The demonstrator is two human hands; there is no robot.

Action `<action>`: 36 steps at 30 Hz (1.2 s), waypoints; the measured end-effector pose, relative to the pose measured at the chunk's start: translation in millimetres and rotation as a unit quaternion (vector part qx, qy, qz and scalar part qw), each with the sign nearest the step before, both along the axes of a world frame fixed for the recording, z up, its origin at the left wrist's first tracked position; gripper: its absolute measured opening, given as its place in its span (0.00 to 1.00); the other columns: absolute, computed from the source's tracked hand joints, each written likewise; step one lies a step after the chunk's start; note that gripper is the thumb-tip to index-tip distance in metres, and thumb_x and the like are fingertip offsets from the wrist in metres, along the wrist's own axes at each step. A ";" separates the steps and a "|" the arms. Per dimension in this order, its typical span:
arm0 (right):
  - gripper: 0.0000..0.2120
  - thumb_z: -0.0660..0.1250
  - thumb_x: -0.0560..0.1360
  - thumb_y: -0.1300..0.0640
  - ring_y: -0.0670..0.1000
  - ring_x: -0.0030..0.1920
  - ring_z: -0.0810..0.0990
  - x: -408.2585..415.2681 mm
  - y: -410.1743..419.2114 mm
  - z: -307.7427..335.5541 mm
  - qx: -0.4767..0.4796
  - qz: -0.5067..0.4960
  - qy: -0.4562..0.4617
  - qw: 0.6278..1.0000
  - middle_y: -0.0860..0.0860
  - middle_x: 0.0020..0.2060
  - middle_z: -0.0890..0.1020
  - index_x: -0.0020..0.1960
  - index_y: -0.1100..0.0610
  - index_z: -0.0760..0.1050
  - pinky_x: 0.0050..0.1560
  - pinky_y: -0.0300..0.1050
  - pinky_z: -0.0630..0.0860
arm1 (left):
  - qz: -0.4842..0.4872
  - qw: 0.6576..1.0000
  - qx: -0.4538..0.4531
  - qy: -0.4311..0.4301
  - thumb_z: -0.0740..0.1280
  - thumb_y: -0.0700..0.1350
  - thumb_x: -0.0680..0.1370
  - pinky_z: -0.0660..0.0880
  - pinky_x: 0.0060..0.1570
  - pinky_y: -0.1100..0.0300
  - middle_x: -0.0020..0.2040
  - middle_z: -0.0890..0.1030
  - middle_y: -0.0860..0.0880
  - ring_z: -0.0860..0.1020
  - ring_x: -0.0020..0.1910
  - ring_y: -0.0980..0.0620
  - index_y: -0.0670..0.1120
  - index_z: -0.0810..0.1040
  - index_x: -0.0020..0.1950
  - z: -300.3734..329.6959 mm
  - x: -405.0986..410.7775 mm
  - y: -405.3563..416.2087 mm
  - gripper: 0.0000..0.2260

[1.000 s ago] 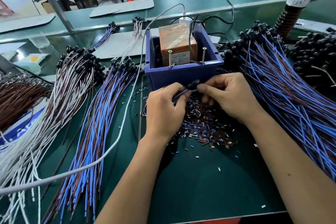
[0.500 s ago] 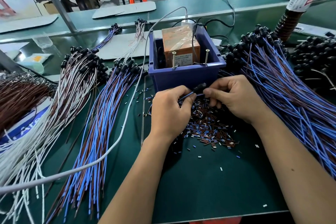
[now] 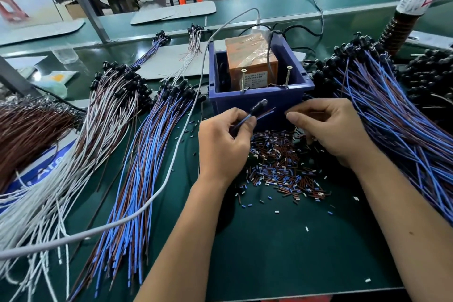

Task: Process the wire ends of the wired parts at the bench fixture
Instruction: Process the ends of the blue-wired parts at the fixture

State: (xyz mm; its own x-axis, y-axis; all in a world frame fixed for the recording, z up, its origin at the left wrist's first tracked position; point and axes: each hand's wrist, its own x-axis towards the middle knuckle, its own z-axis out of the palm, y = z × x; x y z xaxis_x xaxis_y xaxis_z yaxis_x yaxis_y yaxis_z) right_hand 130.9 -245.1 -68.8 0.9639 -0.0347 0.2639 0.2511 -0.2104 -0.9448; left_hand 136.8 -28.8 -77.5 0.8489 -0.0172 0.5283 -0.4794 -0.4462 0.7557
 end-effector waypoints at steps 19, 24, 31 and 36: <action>0.08 0.76 0.74 0.51 0.48 0.26 0.75 -3.0 12.4 4.6 0.117 0.028 -0.006 0.993 0.52 0.30 0.80 0.41 0.56 0.85 0.24 0.38 0.71 | -0.033 0.999 -0.014 -0.035 0.72 0.41 0.79 0.75 0.31 0.55 0.33 0.83 0.55 0.79 0.31 0.54 0.48 0.83 0.41 1.9 -8.4 -17.1 0.07; 0.07 0.74 0.77 0.53 0.48 0.27 0.74 -3.3 9.4 5.7 0.164 0.026 -0.022 0.986 0.52 0.32 0.79 0.43 0.55 0.84 0.24 0.39 0.72 | -0.017 0.998 -0.047 -0.043 0.72 0.40 0.79 0.70 0.28 0.61 0.33 0.82 0.55 0.77 0.28 0.55 0.47 0.83 0.40 1.5 -9.1 -17.4 0.08; 0.05 0.75 0.74 0.55 0.49 0.25 0.75 -7.3 20.7 7.4 0.114 0.040 -0.027 0.992 0.54 0.32 0.81 0.43 0.56 0.85 0.22 0.40 0.72 | -0.025 0.999 -0.034 -0.033 0.73 0.39 0.78 0.68 0.31 0.67 0.32 0.82 0.56 0.77 0.29 0.61 0.47 0.83 0.40 0.5 -11.0 -22.7 0.08; 0.06 0.75 0.75 0.57 0.48 0.24 0.73 -6.5 18.9 6.8 0.119 0.030 -0.034 0.992 0.55 0.31 0.80 0.43 0.59 0.84 0.22 0.39 0.71 | -0.033 0.998 -0.037 -0.037 0.73 0.39 0.78 0.66 0.31 0.68 0.32 0.82 0.55 0.76 0.29 0.60 0.47 0.83 0.40 2.9 -11.4 -22.2 0.07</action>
State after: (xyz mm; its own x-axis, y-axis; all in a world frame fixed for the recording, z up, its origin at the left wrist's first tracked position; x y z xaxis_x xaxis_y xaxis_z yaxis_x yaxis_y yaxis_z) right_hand 124.4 -226.3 -62.0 0.9465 -0.0465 0.3195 0.3211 0.0343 -0.9464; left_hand 125.3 -51.0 -74.6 0.8056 -0.0304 0.5917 -0.5619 -0.3556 0.7468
